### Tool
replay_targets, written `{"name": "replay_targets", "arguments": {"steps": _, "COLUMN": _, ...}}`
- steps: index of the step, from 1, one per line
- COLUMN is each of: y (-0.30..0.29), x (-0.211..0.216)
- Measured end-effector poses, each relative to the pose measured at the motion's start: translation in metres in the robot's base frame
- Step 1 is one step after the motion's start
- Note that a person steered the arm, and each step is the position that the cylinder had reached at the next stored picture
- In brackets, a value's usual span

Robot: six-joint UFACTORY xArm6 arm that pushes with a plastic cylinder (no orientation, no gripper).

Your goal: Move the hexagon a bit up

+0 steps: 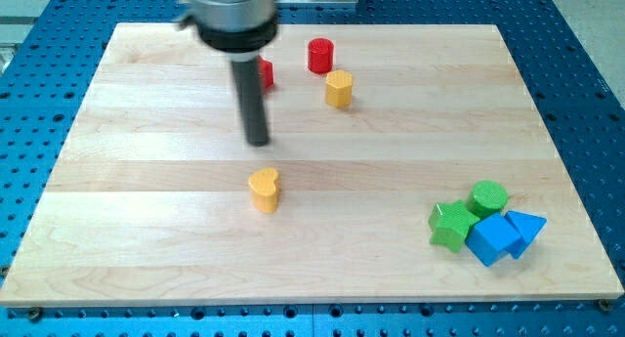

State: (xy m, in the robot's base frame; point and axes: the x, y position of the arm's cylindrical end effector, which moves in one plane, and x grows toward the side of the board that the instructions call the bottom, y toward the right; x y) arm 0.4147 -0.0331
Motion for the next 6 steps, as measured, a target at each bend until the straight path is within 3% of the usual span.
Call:
{"name": "replay_targets", "arguments": {"steps": 1, "y": 0.072, "x": -0.032}}
{"name": "replay_targets", "arguments": {"steps": 2, "y": 0.098, "x": -0.059}}
{"name": "replay_targets", "arguments": {"steps": 3, "y": 0.095, "x": -0.047}}
{"name": "replay_targets", "arguments": {"steps": 4, "y": 0.139, "x": -0.057}}
{"name": "replay_targets", "arguments": {"steps": 5, "y": 0.119, "x": -0.057}}
{"name": "replay_targets", "arguments": {"steps": 6, "y": 0.039, "x": -0.012}}
